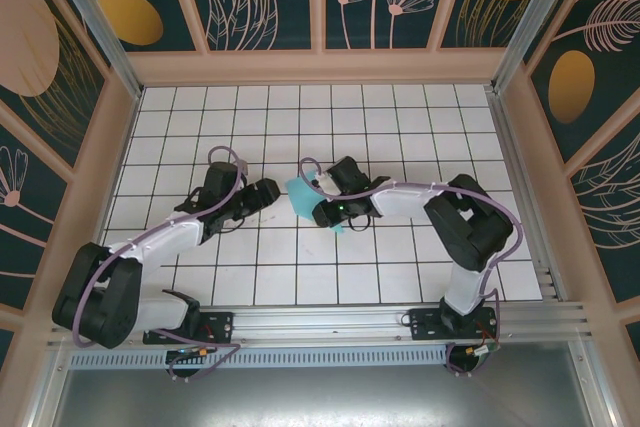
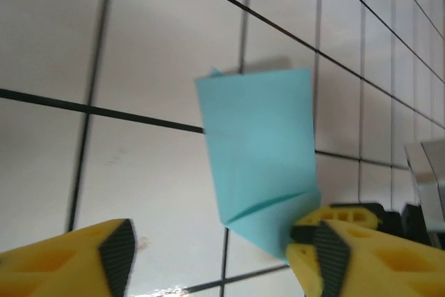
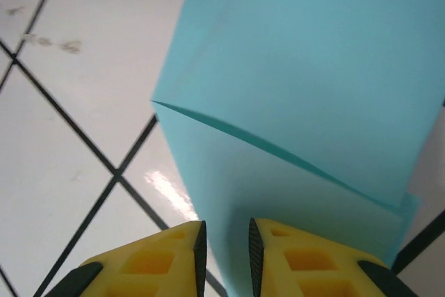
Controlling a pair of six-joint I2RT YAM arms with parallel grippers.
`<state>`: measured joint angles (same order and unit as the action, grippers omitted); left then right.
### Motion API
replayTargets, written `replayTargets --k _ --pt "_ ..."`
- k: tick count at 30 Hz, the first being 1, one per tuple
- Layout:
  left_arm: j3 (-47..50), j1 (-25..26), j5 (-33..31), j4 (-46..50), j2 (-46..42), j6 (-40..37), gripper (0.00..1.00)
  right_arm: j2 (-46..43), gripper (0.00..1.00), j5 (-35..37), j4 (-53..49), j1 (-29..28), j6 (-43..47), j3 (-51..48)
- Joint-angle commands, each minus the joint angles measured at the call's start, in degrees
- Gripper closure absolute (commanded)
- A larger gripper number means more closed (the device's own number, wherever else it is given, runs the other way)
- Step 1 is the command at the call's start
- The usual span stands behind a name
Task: Fold a paper plane with a square sheet of paper (pick it up from the middle)
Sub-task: Move the paper to the center of the table, then fold the wing for the fifth time at the center of the table.
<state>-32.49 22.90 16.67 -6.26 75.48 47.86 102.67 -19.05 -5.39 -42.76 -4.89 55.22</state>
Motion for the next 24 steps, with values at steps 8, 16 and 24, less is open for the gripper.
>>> replayTargets --k 8,16,24 --pt "-2.8 6.5 8.1 -14.5 9.6 3.9 0.61 -8.7 0.72 -0.2 10.3 0.7 -16.9 -4.7" --pt "-3.2 7.6 6.0 -15.9 14.0 7.5 0.66 -7.1 0.73 0.9 15.7 0.1 -27.6 -8.3" --pt "-0.7 7.7 1.7 -13.7 12.5 10.7 0.63 -3.4 0.73 2.9 13.7 1.8 -29.5 -6.9"
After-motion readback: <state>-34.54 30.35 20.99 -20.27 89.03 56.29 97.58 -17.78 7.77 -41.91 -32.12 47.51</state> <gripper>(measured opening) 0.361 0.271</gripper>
